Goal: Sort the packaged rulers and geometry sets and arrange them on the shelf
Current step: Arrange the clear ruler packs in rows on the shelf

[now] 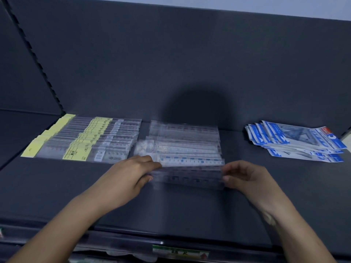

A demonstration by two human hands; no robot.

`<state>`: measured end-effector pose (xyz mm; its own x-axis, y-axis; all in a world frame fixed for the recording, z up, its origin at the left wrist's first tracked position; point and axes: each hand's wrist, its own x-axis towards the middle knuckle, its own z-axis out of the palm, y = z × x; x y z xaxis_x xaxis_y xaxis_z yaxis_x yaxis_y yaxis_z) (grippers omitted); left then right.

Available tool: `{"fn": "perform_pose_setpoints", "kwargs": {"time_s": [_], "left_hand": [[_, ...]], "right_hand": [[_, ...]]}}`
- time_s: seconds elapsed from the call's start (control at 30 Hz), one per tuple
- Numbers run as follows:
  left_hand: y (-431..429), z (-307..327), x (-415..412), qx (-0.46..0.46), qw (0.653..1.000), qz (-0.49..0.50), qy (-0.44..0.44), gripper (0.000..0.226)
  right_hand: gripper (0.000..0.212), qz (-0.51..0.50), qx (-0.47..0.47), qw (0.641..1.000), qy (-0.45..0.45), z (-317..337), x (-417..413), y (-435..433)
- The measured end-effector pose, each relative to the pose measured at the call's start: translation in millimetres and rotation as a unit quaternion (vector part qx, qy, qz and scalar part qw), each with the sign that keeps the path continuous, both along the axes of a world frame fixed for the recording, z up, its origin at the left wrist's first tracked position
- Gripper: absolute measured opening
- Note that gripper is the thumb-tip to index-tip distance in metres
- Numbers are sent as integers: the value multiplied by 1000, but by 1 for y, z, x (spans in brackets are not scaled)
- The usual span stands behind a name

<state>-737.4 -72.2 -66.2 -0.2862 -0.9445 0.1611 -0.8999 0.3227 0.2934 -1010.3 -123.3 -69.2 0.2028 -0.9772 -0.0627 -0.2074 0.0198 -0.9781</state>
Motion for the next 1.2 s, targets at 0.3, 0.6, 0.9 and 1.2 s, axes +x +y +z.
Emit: {"fn": "perform_pose_setpoints", "kwargs": {"time_s": [0.3, 0.6, 0.9, 1.2], "left_hand": [[-2, 1, 4, 10, 1000, -14, 17, 40], [-1, 1, 4, 1, 1000, 2, 19, 38], [1, 5, 3, 3, 1000, 14, 24, 37], [3, 4, -1, 11, 1000, -7, 0, 30]], "right_hand": [[9, 161, -218, 909, 316, 15, -2, -10], [12, 119, -291, 883, 349, 9, -4, -6], [21, 92, -316, 879, 346, 18, -4, -4], [18, 199, -374, 782, 458, 3, 20, -2]]}}
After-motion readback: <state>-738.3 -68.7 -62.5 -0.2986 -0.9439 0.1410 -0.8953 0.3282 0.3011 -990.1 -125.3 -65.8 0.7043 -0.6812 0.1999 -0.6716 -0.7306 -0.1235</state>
